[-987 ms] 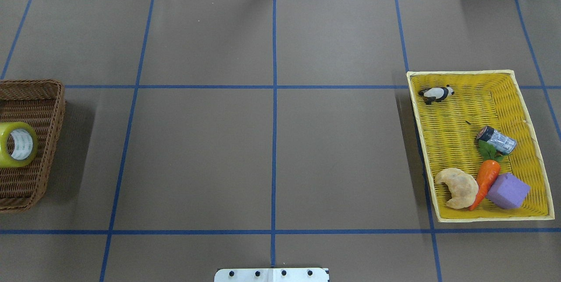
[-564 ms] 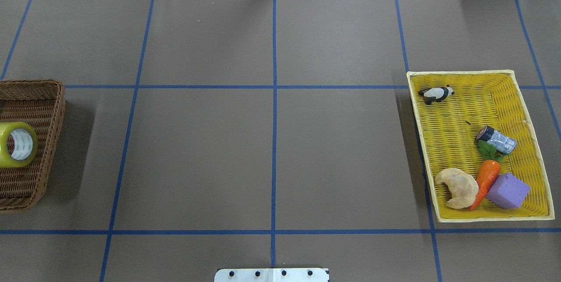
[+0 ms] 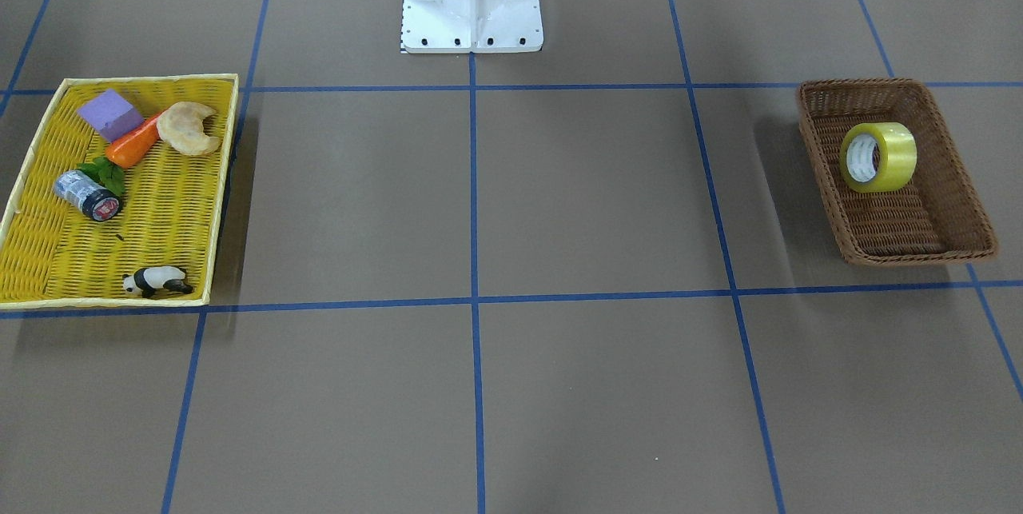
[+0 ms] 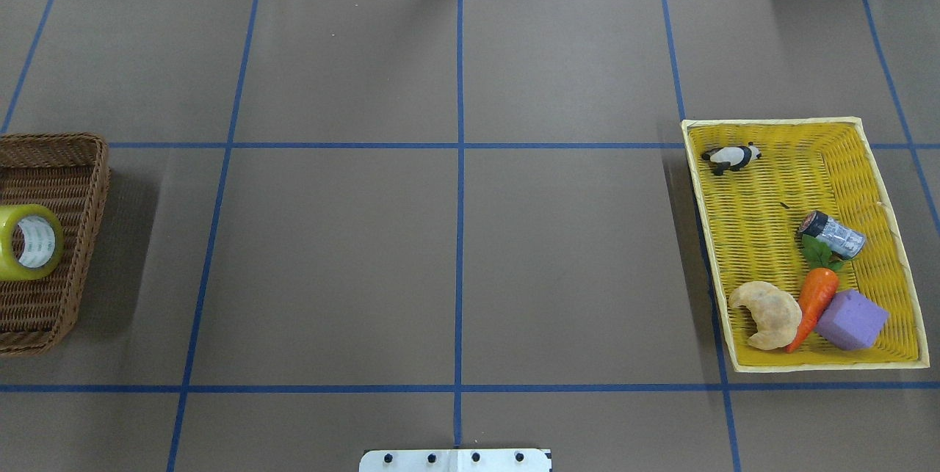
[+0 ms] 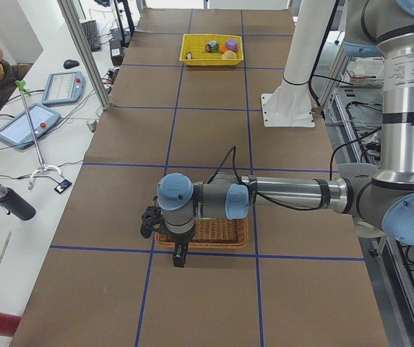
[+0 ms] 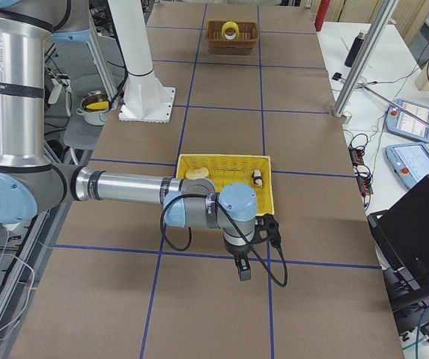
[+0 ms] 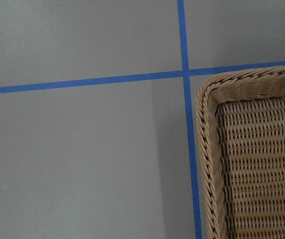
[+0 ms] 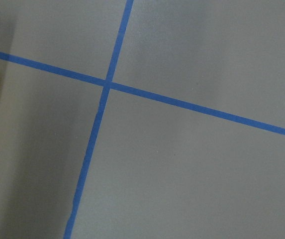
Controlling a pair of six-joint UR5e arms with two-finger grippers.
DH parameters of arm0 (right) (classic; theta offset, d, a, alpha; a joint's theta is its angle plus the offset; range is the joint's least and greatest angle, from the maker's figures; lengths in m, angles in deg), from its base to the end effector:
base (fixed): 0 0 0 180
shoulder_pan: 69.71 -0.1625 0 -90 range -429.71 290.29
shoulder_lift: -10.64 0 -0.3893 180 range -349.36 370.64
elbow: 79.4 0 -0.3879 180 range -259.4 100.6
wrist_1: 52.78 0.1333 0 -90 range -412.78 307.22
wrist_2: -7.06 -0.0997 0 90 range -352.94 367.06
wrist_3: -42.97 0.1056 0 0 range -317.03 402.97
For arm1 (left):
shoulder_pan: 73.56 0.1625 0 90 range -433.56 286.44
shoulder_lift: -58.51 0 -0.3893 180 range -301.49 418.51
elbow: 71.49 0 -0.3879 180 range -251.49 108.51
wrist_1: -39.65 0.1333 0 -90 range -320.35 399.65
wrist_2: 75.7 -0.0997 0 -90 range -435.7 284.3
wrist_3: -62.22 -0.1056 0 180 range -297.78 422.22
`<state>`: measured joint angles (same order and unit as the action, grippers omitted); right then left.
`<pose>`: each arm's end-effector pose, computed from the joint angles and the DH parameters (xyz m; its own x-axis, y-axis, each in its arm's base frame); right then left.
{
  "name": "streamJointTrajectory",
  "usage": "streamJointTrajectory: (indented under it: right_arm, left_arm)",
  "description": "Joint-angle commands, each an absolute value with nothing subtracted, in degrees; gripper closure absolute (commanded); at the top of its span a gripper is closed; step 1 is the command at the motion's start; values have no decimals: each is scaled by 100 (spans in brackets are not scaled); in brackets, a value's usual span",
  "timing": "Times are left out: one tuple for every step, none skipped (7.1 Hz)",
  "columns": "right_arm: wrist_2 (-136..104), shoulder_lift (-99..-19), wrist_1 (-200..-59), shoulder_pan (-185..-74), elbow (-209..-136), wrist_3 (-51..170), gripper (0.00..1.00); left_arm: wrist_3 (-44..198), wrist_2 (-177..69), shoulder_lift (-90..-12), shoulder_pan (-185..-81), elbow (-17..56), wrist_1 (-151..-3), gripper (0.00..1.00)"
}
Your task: Move tape to another basket
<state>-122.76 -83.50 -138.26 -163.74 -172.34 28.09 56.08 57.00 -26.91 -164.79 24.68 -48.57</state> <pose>0.0981 -0.4582 0.6341 0.7610 -0.2393 0.6030 0.1296 0.9668 0.2201 -0.0715 -0.4547 0.6177 0.7328 0.0890 -0.6746 -0.0572 0.9960 0.0692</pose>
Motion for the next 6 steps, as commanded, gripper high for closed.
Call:
streamJointTrajectory:
  right_arm:
    - [-12293, -8297, -13847, -16366, -17274, 2821, 0]
    - [-12310, -8297, -13847, -16366, -17283, 2821, 0]
    - [-12328, -8297, -13847, -16375, -17292, 2821, 0]
    - [-12389, -8297, -13847, -16366, -17283, 2821, 0]
    - [-12407, -8297, -13856, -16366, -17283, 2821, 0]
    - [-12407, -8297, -13856, -16366, -17283, 2821, 0]
  left_arm:
    - [5607, 5693, -2675, -16479, 2493, -4859, 1]
    - [5607, 5693, -2675, -16479, 2502, -4859, 1]
    - [5607, 5693, -2675, -16479, 2511, -4859, 1]
    - [5607, 5693, -2675, -16479, 2511, -4859, 1]
    - [5607, 5693, -2675, -16479, 2511, -4859, 1]
    - [5607, 5701, -2675, -16479, 2511, -4859, 1]
